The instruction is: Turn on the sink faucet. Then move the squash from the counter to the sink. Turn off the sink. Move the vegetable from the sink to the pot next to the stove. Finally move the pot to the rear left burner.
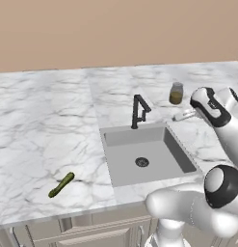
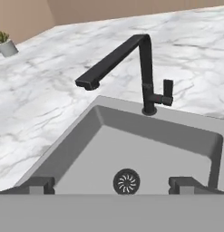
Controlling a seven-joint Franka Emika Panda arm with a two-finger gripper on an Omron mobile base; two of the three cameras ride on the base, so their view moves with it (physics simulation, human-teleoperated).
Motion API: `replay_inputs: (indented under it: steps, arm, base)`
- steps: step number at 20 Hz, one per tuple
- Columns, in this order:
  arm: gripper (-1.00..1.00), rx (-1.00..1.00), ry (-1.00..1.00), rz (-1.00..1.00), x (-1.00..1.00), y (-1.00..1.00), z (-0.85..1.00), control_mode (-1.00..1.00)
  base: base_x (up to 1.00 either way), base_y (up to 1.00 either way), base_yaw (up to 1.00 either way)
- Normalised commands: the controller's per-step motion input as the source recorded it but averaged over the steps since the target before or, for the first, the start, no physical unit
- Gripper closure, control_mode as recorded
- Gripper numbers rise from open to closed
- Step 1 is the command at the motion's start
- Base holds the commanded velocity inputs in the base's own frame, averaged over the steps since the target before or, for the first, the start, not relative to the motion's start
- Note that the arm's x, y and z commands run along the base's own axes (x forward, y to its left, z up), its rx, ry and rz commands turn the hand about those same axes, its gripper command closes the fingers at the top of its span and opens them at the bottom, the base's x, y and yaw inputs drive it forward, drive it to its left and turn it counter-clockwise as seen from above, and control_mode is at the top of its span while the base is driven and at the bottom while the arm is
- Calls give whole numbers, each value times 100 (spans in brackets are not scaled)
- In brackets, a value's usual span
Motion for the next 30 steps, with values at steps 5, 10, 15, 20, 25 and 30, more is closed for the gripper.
replay_inputs:
  steps: [5, 10, 15, 20, 25, 30]
  arm:
    - [-100, 4, -14, 18, 42, -7, -25, -100]
    - [-100, 1, 0, 5, 38, -1, -13, -100]
    - [-100, 3, -3, 5, 43, 4, -16, -100]
    - [-100, 1, -13, 8, 30, 18, -16, -100]
    - [-100, 0, -12, 9, 24, 16, -6, -100]
    - [-100, 0, -7, 8, 38, 1, -6, -100]
  base:
    - [0, 0, 0]
    - [0, 0, 0]
    - [0, 0, 0]
    - [0, 0, 0]
    - [0, 0, 0]
    - [0, 0, 0]
